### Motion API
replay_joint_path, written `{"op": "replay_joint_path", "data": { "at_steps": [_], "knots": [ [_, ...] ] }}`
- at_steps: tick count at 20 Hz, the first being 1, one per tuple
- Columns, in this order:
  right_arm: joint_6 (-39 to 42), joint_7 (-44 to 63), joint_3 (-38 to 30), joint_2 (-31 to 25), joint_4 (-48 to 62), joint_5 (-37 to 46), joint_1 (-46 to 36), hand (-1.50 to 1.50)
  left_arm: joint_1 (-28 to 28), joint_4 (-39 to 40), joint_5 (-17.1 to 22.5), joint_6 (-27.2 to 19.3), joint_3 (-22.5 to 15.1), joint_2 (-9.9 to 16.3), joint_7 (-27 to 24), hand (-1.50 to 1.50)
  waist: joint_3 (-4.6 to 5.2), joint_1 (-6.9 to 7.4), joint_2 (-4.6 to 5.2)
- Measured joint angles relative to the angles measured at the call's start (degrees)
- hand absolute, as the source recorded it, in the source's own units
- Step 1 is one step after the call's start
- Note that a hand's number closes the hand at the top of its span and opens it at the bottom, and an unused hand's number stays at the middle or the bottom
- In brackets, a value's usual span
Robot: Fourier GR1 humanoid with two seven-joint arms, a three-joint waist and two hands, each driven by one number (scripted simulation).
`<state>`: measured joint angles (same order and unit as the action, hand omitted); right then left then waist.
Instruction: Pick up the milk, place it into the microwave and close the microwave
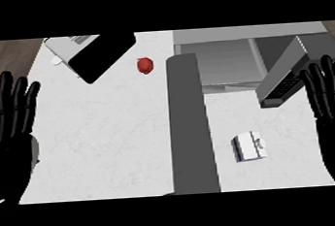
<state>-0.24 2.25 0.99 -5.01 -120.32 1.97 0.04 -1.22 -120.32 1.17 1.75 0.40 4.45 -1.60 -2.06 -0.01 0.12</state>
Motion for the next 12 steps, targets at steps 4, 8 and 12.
{"op": "replay_joint_path", "data": {
  "at_steps": [4, 8, 12],
  "knots": [
    [-3.4, -1.1, 2.5, 2.3, -0.8, 5.1, 2.5, -1.5, 0.0, 0.0, 0.7, 1.4, 0.9, 1.6, 1.5, -1.5, 1.3, -0.05, -0.12],
    [-6.9, -0.1, 6.8, 3.9, -4.6, 9.4, 6.6, -1.5, 0.8, 2.6, 6.8, 3.9, 3.3, 1.9, 2.4, -1.5, 1.84, -0.18, -0.2],
    [-9.4, 0.7, 12.6, 4.6, -8.4, 12.0, 11.3, -1.5, 3.7, 1.7, 15.1, 7.2, 6.3, 2.7, 4.9, -1.5, 2.01, -0.05, -0.26]
  ]
}}
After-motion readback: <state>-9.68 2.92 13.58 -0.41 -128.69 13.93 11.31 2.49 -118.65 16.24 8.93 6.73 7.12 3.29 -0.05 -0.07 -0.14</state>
